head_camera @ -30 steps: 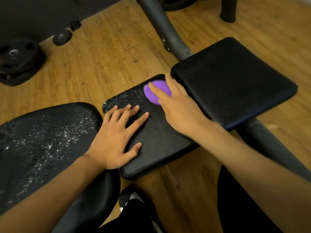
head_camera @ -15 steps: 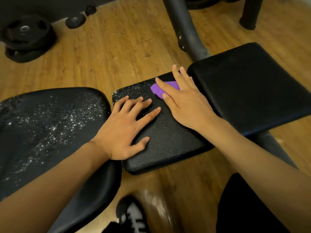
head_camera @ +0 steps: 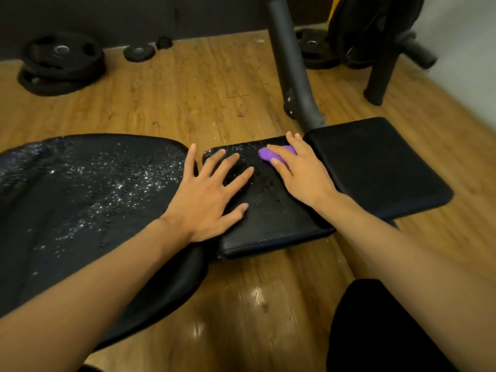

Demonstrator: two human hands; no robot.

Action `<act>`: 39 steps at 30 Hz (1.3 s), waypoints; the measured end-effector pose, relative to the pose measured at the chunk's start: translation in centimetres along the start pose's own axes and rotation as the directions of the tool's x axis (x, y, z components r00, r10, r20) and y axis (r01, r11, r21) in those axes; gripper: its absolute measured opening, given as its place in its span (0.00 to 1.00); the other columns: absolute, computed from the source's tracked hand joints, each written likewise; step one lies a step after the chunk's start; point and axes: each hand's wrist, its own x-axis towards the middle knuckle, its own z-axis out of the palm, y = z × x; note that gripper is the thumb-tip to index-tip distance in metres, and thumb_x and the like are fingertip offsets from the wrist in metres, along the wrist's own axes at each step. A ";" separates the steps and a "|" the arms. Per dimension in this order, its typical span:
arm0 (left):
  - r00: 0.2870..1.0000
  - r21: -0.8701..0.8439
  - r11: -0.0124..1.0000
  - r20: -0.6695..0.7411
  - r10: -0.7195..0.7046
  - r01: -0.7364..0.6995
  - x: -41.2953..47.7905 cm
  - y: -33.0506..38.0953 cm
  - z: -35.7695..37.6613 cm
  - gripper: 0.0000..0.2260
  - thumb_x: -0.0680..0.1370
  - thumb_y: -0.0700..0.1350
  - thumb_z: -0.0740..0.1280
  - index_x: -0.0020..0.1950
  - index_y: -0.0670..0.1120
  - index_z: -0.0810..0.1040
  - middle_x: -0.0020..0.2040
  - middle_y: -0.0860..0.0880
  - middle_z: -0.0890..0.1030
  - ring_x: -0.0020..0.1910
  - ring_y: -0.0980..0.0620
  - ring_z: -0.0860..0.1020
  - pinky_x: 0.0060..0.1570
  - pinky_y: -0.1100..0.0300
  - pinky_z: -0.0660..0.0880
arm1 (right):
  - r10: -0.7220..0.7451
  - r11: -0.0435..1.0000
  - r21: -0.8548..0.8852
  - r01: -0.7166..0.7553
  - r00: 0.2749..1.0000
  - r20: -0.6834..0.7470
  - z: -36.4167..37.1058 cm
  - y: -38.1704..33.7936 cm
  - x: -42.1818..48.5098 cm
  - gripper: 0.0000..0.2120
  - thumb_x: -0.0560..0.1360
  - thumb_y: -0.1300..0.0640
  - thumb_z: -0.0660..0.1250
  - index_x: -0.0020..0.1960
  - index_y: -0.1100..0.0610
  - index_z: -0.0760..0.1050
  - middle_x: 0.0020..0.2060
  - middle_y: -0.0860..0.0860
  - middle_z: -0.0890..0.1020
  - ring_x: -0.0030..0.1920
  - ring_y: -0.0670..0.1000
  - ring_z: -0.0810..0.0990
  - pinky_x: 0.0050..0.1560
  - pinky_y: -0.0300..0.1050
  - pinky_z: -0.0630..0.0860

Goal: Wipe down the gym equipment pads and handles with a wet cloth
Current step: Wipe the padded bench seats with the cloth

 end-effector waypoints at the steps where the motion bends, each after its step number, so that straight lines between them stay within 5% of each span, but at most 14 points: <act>1: 1.000 -0.012 1.000 -0.008 -0.021 0.021 -0.9 -0.3 -0.2 0.32 0.82 0.66 0.49 0.82 0.53 0.65 0.80 0.40 0.67 0.80 0.37 0.62 0.76 0.27 0.49 | 0.013 1.000 0.009 -0.013 1.000 0.013 -0.2 -0.1 -0.1 0.21 0.86 0.47 0.57 0.78 0.47 0.68 0.81 0.57 0.59 0.82 0.56 0.52 0.77 0.48 0.58; 5: 0.999 -0.021 1.000 0.024 -0.024 0.024 -4.6 -3.0 -0.5 0.34 0.82 0.68 0.46 0.82 0.53 0.65 0.80 0.41 0.66 0.80 0.38 0.62 0.79 0.32 0.51 | 0.032 0.996 0.081 -0.039 0.996 0.084 -1.2 0.0 -0.1 0.19 0.86 0.54 0.58 0.76 0.50 0.71 0.80 0.60 0.61 0.81 0.59 0.55 0.77 0.48 0.57; 8: 0.998 -0.047 0.999 0.066 -0.004 0.007 -6.6 -4.6 -0.5 0.34 0.81 0.70 0.46 0.82 0.54 0.66 0.80 0.42 0.66 0.80 0.38 0.62 0.79 0.35 0.53 | 0.080 0.980 0.184 -0.077 0.997 -0.009 -2.1 -0.4 -0.1 0.16 0.84 0.61 0.61 0.70 0.54 0.77 0.72 0.57 0.74 0.78 0.56 0.65 0.74 0.42 0.60; 10: 0.996 -0.065 0.998 0.086 0.011 -0.006 -7.8 -4.9 -0.2 0.35 0.81 0.71 0.47 0.82 0.55 0.64 0.81 0.42 0.64 0.81 0.39 0.60 0.80 0.36 0.52 | 0.213 0.929 0.327 -0.172 0.973 -0.093 -3.1 -1.5 -0.3 0.15 0.84 0.60 0.62 0.67 0.51 0.78 0.65 0.51 0.79 0.70 0.51 0.73 0.66 0.37 0.64; 14: 0.994 -0.107 0.994 0.110 0.013 -0.001 -8.7 -5.2 0.7 0.35 0.80 0.72 0.49 0.83 0.56 0.62 0.82 0.44 0.63 0.82 0.41 0.59 0.80 0.37 0.53 | 0.396 0.756 0.596 -0.270 0.914 -0.089 -4.8 -2.9 -1.4 0.13 0.83 0.55 0.63 0.65 0.44 0.78 0.59 0.43 0.80 0.59 0.44 0.76 0.60 0.44 0.69; 18: 0.996 -0.189 0.981 0.082 -0.021 0.036 -8.6 -5.1 1.3 0.34 0.79 0.71 0.51 0.81 0.56 0.66 0.80 0.45 0.65 0.81 0.43 0.60 0.80 0.40 0.52 | 0.261 0.933 0.276 -0.230 0.962 -0.082 -3.5 -1.4 -4.7 0.14 0.84 0.55 0.62 0.68 0.49 0.76 0.67 0.49 0.76 0.68 0.48 0.73 0.68 0.41 0.64; 23: 0.997 -0.220 0.974 0.074 -0.037 0.052 -8.4 -5.0 1.6 0.33 0.79 0.70 0.54 0.79 0.56 0.70 0.80 0.47 0.67 0.80 0.44 0.62 0.79 0.39 0.53 | 0.138 0.984 -0.108 -0.138 0.990 -0.006 -2.0 -0.1 -4.8 0.22 0.87 0.50 0.53 0.80 0.50 0.63 0.81 0.52 0.60 0.82 0.53 0.49 0.78 0.45 0.39; 26: 0.996 -0.215 0.975 0.076 -0.036 0.052 -8.3 -5.0 1.7 0.32 0.79 0.70 0.54 0.79 0.55 0.70 0.79 0.47 0.68 0.80 0.43 0.63 0.79 0.37 0.54 | 0.142 0.986 -0.103 -0.133 0.986 0.085 -2.2 -0.5 -4.7 0.24 0.87 0.47 0.50 0.82 0.46 0.57 0.82 0.50 0.55 0.82 0.50 0.46 0.78 0.43 0.38; 29: 0.996 -0.211 0.976 0.083 -0.030 0.047 -8.3 -5.0 1.8 0.32 0.79 0.69 0.54 0.79 0.55 0.71 0.79 0.46 0.68 0.80 0.43 0.63 0.78 0.36 0.54 | 0.159 0.984 -0.078 -0.161 0.987 -0.031 -1.6 -0.6 -4.8 0.22 0.87 0.49 0.53 0.79 0.50 0.66 0.78 0.54 0.66 0.80 0.53 0.59 0.80 0.47 0.52; 35: 0.995 -0.187 0.982 0.094 -0.017 0.035 -7.9 -4.9 1.8 0.32 0.80 0.69 0.53 0.80 0.55 0.69 0.80 0.46 0.66 0.81 0.42 0.61 0.78 0.34 0.56 | 0.041 0.999 -0.002 -0.043 0.974 -0.223 -1.1 -0.4 -2.7 0.14 0.85 0.54 0.62 0.66 0.56 0.80 0.63 0.53 0.79 0.63 0.54 0.77 0.65 0.50 0.74; 39: 0.993 -0.174 0.984 0.116 -0.020 0.040 -7.9 -4.9 1.6 0.32 0.80 0.69 0.52 0.81 0.55 0.67 0.82 0.46 0.63 0.82 0.43 0.58 0.79 0.35 0.54 | 0.213 0.955 0.275 -0.111 0.902 -0.376 -1.7 -1.7 -2.3 0.12 0.85 0.55 0.62 0.65 0.55 0.79 0.56 0.50 0.81 0.56 0.46 0.78 0.55 0.30 0.68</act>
